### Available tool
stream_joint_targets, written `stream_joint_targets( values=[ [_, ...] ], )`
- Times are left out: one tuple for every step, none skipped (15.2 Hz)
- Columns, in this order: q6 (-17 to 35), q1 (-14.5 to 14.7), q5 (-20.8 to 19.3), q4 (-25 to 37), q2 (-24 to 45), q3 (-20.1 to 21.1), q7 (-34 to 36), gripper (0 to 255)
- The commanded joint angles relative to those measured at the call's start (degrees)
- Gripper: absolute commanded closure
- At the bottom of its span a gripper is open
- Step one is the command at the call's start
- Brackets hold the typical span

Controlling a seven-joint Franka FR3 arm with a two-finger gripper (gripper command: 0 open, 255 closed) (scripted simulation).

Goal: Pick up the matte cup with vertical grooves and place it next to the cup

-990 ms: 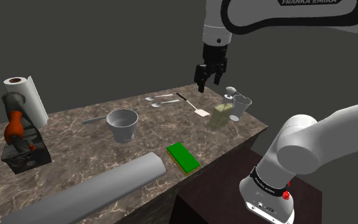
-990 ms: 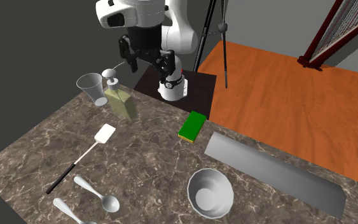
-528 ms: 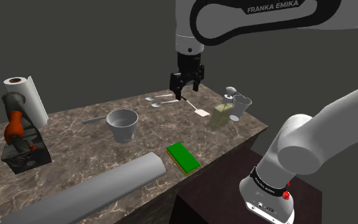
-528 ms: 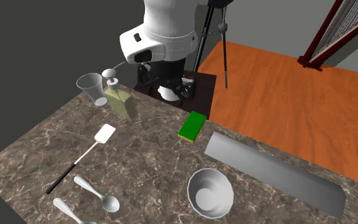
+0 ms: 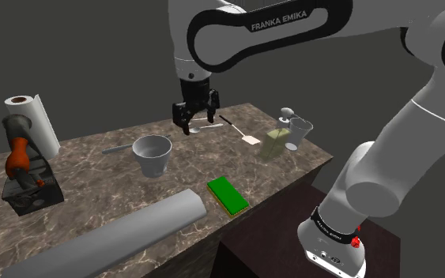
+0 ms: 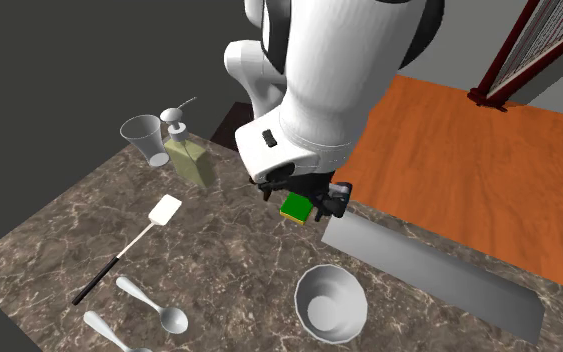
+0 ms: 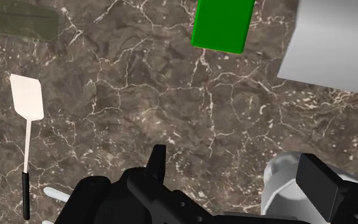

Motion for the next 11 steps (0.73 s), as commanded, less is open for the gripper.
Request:
stream_joint_targets(
  values=[
    [0.1, 0.6, -1.2, 3.7, 4.4, 1.2, 2.4, 0],
    [0.3, 1.0, -2.0, 5.5, 6.6, 1.8, 3.5, 0],
    [0.3, 1.5, -2.8, 7.4, 8.9, 2.2, 4.6, 0],
    [0.3, 2.0, -3.6, 9.4, 11.2, 2.6, 5.7, 0],
    [0.2, 2.5, -4.5, 11.4, 13.5, 2.9, 6.8, 0],
    [0.0, 3.1, -5.4, 13.6, 15.9, 3.2, 7.8, 0],
    [-0.2, 3.8, -6.3, 15.9, 18.2, 3.4, 8.8, 0],
    [-0.6, 4.6, -7.2, 18.2, 20.6, 3.6, 9.8, 0],
    [-1.0, 5.4, -8.1, 20.7, 23.0, 3.6, 10.7, 0],
    [-1.5, 6.2, -8.9, 23.2, 25.5, 3.7, 11.5, 0],
    [-2.0, 7.2, -9.8, 26.0, 27.9, 3.7, 12.2, 0]
  ],
)
